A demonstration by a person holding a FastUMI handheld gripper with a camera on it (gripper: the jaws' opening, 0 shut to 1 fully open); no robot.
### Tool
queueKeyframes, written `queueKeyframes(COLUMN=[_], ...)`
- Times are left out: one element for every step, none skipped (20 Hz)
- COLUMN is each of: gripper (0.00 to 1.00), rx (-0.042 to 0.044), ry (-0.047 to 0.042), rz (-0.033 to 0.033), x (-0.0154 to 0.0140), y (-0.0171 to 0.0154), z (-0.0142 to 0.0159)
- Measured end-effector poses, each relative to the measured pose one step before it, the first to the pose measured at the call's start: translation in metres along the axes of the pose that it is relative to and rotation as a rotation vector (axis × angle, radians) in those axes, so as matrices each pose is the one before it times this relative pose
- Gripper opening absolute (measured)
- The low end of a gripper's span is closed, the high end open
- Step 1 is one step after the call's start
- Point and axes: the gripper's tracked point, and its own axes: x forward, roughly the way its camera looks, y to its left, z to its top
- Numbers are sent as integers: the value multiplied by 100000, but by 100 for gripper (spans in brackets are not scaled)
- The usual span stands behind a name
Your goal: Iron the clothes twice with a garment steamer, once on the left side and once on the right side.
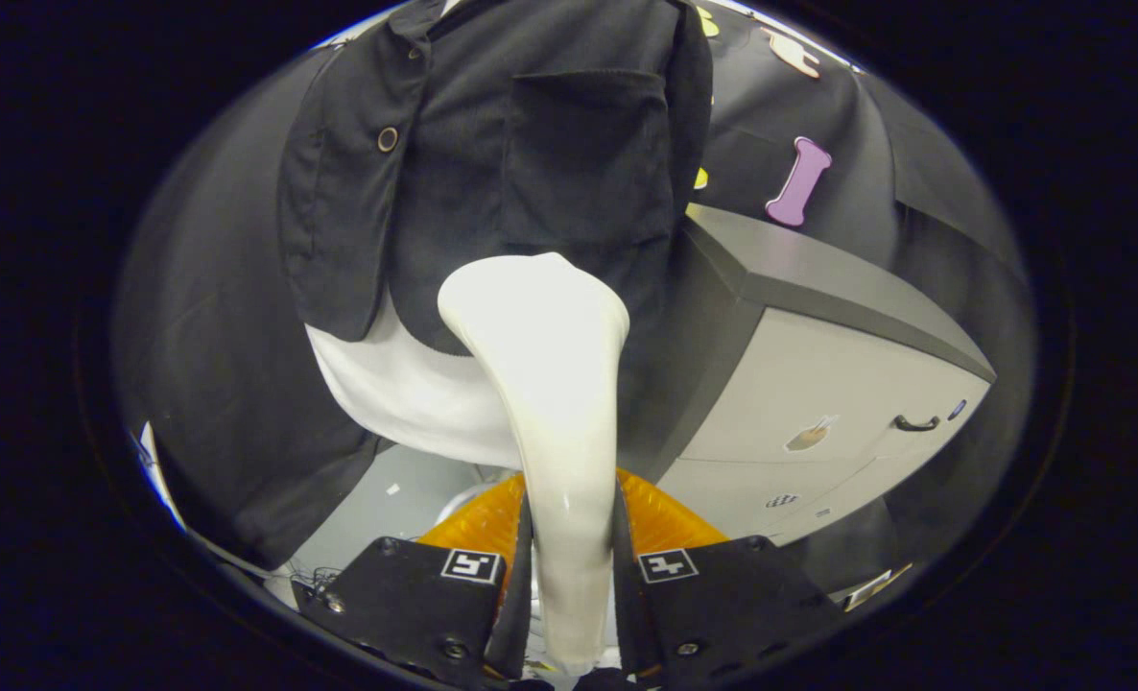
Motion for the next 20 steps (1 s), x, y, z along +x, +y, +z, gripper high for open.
queueKeyframes(gripper=[39,39,39,39,39,39,39,39,39,39,39,39,39,39,39,39,39,39,39,39], rx=[145,-97,176,67,291,73,477,416,361,-198,-605,-538,-994,-820,-570,-711,-286,-270,-521,-449], ry=[-1174,-799,-1021,-1112,-1529,-1913,-2282,-2324,-2488,-2263,-2371,-2696,-2908,-2455,-2985,-2524,-2001,-2023,-2383,-2477], rz=[51,15,132,320,304,437,257,-291,166,729,903,681,792,874,922,471,124,771,549,160], x=[-528,-730,-775,-734,-1001,-857,-820,-792,-872,-782,-758,-816,-695,-592,-418,-325,-183,-255,-121,-79], y=[-194,-58,-27,43,95,109,258,206,271,493,648,520,692,788,980,762,667,742,623,847], z=[472,558,602,906,943,1188,1285,1410,1484,1619,1573,1716,1724,1615,1943,1719,1511,1611,1306,1543])
